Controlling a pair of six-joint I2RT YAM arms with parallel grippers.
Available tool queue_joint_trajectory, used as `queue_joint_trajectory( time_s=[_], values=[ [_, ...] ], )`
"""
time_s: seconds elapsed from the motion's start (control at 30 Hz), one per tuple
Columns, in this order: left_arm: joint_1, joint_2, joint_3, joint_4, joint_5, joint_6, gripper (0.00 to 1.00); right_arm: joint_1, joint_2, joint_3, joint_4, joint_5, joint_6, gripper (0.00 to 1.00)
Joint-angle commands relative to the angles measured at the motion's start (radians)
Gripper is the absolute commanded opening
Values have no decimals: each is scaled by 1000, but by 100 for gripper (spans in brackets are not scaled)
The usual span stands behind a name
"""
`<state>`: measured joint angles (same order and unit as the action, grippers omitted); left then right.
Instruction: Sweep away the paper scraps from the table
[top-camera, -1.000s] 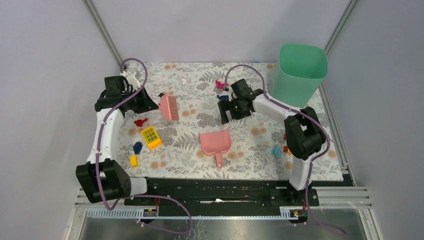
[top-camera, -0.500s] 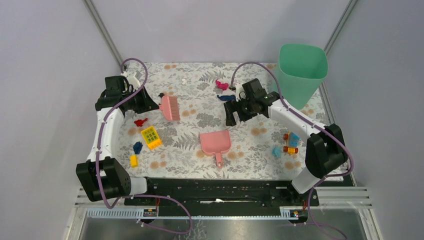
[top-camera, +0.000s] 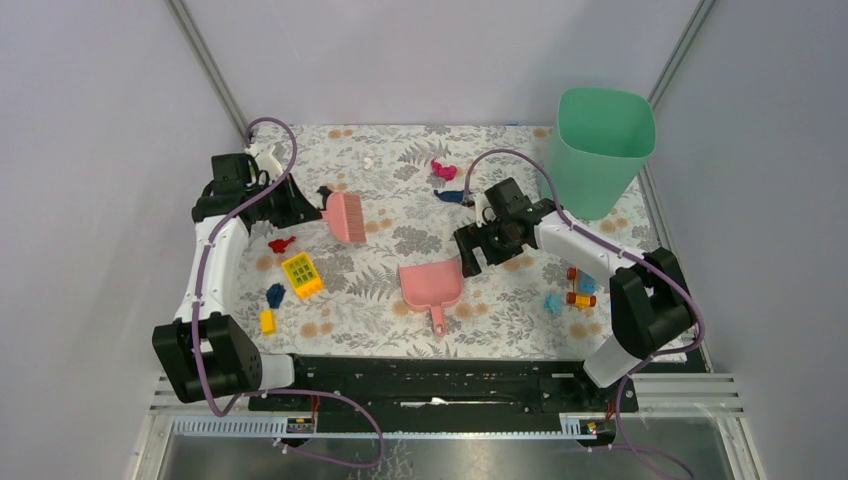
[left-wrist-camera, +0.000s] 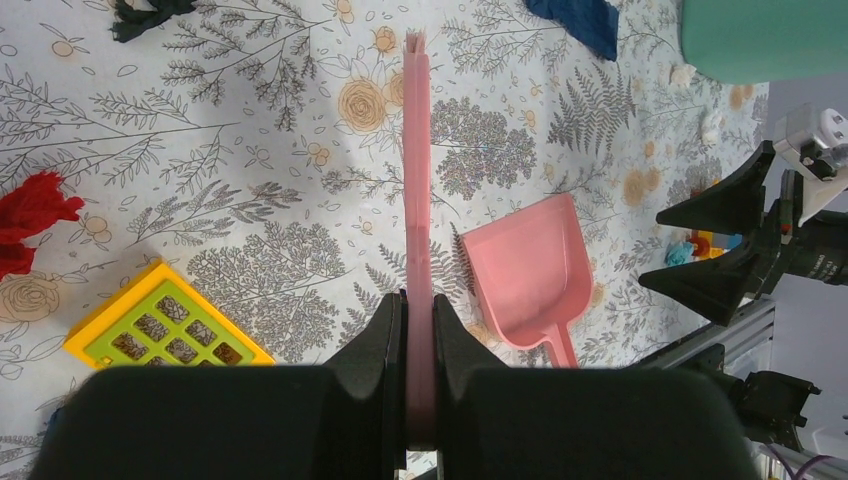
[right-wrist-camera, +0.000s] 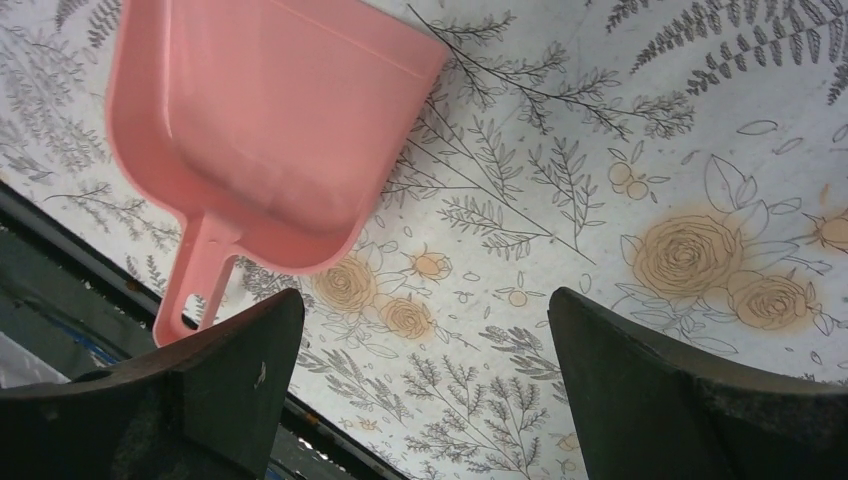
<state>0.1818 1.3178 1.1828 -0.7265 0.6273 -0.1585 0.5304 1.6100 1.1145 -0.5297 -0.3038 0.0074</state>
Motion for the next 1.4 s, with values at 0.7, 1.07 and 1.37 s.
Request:
queue_joint_trajectory(
  time_s=[0.7, 1.07, 1.37],
  values=[
    [6, -50, 3, 35, 41, -15, 0, 33, 211, 105, 118, -152, 293, 56],
    [19, -76, -20, 30, 31, -11, 0, 58, 283, 143, 80, -49, 299, 41],
    [22, -39, 3, 44, 47, -28, 0, 77, 285, 114, 78, -32, 176, 33]
  ],
)
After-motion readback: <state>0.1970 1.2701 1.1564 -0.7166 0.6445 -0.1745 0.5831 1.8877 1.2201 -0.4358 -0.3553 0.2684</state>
